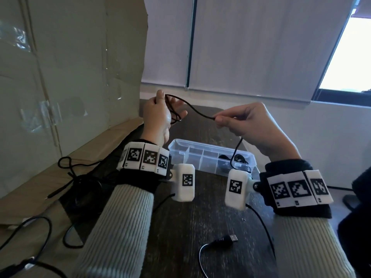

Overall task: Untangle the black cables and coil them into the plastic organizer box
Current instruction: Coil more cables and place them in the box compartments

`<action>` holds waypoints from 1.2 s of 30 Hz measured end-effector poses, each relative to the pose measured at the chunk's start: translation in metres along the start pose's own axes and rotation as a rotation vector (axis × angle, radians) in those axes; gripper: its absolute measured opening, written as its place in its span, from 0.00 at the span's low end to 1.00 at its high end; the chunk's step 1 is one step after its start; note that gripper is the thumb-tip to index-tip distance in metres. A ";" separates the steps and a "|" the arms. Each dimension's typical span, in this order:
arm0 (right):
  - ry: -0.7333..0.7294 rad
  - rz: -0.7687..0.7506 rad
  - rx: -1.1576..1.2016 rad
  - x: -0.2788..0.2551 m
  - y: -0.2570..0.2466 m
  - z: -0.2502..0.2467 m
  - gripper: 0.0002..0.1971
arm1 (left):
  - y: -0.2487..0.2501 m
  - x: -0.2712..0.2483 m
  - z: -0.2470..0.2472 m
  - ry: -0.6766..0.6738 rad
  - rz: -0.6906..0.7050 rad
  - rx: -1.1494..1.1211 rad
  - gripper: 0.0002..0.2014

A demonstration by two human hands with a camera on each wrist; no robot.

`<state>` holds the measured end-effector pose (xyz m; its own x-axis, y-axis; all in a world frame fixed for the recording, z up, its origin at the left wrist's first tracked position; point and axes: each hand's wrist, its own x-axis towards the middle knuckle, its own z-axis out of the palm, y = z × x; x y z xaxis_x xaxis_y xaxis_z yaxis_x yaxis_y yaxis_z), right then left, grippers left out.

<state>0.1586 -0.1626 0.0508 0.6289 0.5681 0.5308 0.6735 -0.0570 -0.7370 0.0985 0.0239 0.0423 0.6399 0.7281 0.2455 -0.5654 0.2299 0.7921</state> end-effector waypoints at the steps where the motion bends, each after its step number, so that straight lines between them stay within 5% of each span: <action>1: -0.039 -0.002 -0.008 -0.001 -0.002 0.000 0.05 | 0.000 0.001 0.001 0.007 -0.005 -0.019 0.17; 8: -0.288 0.063 -0.153 -0.002 -0.002 0.015 0.04 | 0.006 -0.010 0.011 -0.064 -0.155 -0.217 0.20; 16: -0.476 0.025 -0.252 -0.007 -0.018 0.016 0.04 | -0.006 -0.013 0.010 -0.115 0.067 0.228 0.27; 21: -0.153 0.012 -0.117 -0.001 -0.021 0.016 0.20 | -0.008 -0.016 0.011 -0.264 0.111 0.269 0.32; 24: 0.068 -0.041 -0.090 0.002 -0.023 0.026 0.09 | -0.009 -0.019 0.011 -0.401 0.201 0.395 0.28; 32: 0.195 -0.121 -0.075 0.007 -0.018 0.027 0.05 | -0.014 -0.031 0.019 -0.593 0.215 0.451 0.25; 36: 0.289 -0.131 -0.024 0.009 -0.016 0.024 0.04 | -0.013 -0.034 0.025 -0.670 0.179 0.505 0.32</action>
<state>0.1446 -0.1372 0.0574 0.6184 0.3149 0.7200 0.7628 -0.0203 -0.6463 0.0972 -0.0199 0.0373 0.8253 0.1545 0.5431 -0.4898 -0.2827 0.8247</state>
